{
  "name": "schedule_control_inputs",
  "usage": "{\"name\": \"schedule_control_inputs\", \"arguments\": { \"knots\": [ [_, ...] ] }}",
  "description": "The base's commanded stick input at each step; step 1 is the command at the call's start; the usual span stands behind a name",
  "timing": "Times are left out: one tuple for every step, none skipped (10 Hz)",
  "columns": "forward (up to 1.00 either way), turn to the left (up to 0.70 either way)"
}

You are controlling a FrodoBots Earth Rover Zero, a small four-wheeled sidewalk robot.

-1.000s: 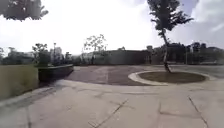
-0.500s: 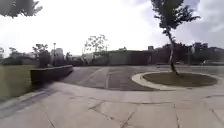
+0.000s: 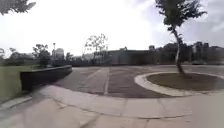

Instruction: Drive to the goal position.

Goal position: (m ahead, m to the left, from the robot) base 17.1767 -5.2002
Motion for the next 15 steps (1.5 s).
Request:
{"name": "schedule_control_inputs", "arguments": {
  "knots": [
    [0.85, 0.00],
    [0.85, 0.00],
    [0.85, 0.00],
    [0.85, 0.00],
    [0.85, 0.00],
    [0.85, 0.00],
    [0.85, -0.15],
    [0.85, -0.28],
    [0.85, -0.34],
    [0.85, -0.22],
    [0.85, -0.06],
    [0.85, 0.00],
    [0.85, 0.00],
    [0.85, 0.00],
    [0.85, 0.00]
  ]
}}
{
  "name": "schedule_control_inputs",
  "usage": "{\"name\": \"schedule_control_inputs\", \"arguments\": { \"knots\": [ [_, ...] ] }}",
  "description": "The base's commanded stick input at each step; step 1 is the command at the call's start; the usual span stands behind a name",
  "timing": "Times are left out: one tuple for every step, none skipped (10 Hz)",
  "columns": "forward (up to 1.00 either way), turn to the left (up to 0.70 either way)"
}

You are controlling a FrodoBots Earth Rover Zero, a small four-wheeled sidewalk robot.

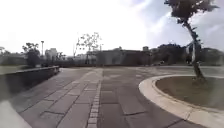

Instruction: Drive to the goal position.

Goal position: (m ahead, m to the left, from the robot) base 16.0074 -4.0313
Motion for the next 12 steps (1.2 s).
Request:
{"name": "schedule_control_inputs", "arguments": {
  "knots": [
    [0.85, 0.00],
    [0.85, 0.00],
    [0.85, 0.00],
    [0.85, 0.00],
    [0.85, 0.00],
    [0.85, 0.00],
    [0.85, 0.00],
    [0.85, 0.00],
    [0.85, 0.00],
    [0.85, 0.00],
    [0.85, -0.08],
    [0.85, -0.30]
  ]
}}
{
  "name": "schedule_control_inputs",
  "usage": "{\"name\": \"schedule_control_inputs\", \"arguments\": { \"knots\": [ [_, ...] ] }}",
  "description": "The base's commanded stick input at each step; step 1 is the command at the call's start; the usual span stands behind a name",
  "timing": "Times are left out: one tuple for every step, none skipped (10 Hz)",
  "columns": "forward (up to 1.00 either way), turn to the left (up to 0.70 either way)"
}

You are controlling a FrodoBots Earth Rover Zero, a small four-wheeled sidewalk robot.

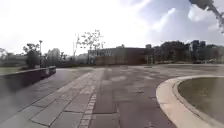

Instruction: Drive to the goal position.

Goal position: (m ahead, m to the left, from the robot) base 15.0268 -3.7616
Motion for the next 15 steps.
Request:
{"name": "schedule_control_inputs", "arguments": {
  "knots": [
    [0.85, -0.34],
    [0.85, -0.34],
    [0.85, -0.34],
    [0.85, -0.34],
    [0.85, -0.16],
    [0.85, 0.00],
    [0.85, 0.00],
    [0.85, 0.00],
    [0.85, 0.00],
    [0.85, 0.00],
    [0.85, 0.00],
    [0.85, 0.00],
    [0.85, 0.00],
    [0.85, 0.00],
    [0.85, 0.00]
  ]
}}
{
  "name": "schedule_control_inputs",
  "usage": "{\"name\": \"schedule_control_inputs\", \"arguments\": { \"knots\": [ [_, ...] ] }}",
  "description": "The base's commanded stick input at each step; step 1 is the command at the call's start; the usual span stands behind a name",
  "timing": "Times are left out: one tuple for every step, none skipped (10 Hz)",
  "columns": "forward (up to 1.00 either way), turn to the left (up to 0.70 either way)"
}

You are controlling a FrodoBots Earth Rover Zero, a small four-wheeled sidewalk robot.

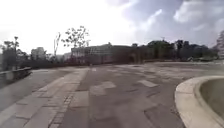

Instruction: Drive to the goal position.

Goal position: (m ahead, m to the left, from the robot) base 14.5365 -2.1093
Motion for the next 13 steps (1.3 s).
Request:
{"name": "schedule_control_inputs", "arguments": {
  "knots": [
    [0.85, 0.00],
    [0.85, 0.00],
    [0.85, 0.00],
    [0.85, 0.00],
    [0.85, 0.00],
    [0.85, 0.00],
    [0.85, 0.00],
    [0.85, -0.06],
    [0.85, -0.19],
    [0.85, -0.34],
    [0.85, -0.34],
    [0.85, -0.34],
    [0.85, -0.34]
  ]
}}
